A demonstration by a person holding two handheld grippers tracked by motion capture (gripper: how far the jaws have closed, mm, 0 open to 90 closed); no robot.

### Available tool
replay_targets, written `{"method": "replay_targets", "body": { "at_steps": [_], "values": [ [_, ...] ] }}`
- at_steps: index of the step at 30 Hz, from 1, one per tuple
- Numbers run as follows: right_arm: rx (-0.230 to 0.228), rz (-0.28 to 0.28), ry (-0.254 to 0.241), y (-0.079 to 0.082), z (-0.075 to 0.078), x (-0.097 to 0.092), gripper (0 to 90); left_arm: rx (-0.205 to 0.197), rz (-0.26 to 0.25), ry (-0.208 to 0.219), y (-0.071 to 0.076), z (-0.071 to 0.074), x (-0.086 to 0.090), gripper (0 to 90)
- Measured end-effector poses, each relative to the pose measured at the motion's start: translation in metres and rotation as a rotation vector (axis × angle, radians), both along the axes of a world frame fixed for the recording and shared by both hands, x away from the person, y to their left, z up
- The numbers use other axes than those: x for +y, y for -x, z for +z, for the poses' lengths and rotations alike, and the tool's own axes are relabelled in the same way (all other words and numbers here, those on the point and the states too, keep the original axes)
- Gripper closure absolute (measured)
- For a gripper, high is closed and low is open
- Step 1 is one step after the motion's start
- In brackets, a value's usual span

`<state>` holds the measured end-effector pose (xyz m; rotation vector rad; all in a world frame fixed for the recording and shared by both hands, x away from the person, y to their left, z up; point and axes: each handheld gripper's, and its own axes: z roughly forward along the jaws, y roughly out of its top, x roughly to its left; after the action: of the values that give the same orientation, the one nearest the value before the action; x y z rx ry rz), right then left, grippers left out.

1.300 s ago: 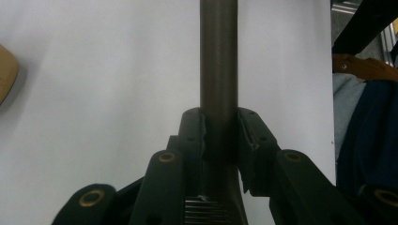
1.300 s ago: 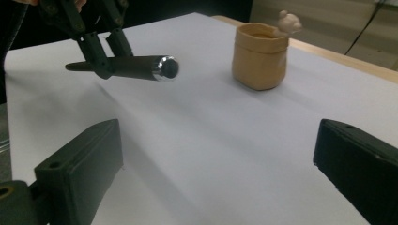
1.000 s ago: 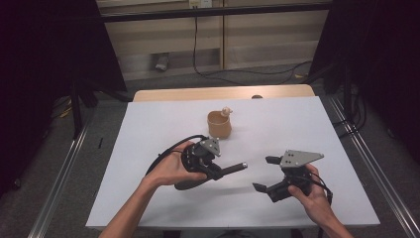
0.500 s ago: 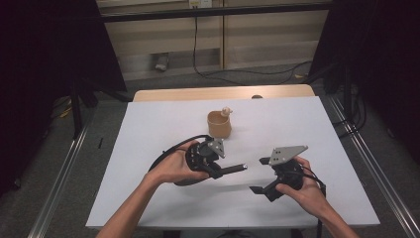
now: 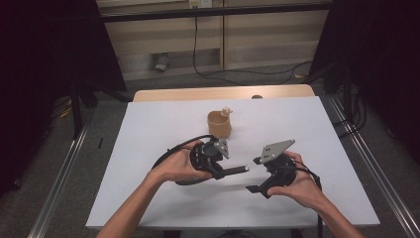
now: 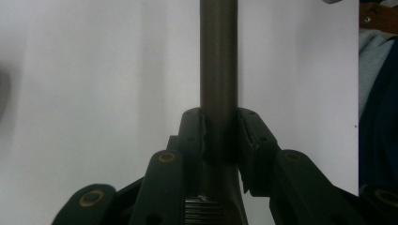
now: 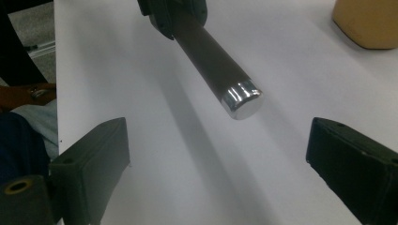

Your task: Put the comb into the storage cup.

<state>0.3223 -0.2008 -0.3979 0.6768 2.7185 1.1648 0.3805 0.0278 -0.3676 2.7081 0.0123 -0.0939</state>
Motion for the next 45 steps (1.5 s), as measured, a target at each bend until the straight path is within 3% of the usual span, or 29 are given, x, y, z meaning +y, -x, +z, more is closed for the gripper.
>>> {"method": "replay_targets", "body": {
  "at_steps": [3, 10, 20, 45],
  "values": [
    [0.004, 0.02, 0.011, -0.002, 0.002, 0.002, 9.3, 0.01, -0.002, -0.005, -0.001, 0.0, -0.001, 73.0],
    [-0.024, 0.076, 0.096, -0.005, 0.003, 0.013, 18.1, 0.024, -0.003, -0.015, -0.001, -0.001, -0.001, 73.0],
    [-0.045, 0.134, 0.176, -0.01, 0.004, 0.028, 29.8, 0.027, -0.007, -0.037, -0.003, 0.0, -0.002, 73.0],
    [-0.144, 0.223, 0.268, -0.017, 0.009, 0.051, 61.1, 0.038, -0.026, -0.053, -0.005, -0.003, -0.004, 73.0]
  ]
}}
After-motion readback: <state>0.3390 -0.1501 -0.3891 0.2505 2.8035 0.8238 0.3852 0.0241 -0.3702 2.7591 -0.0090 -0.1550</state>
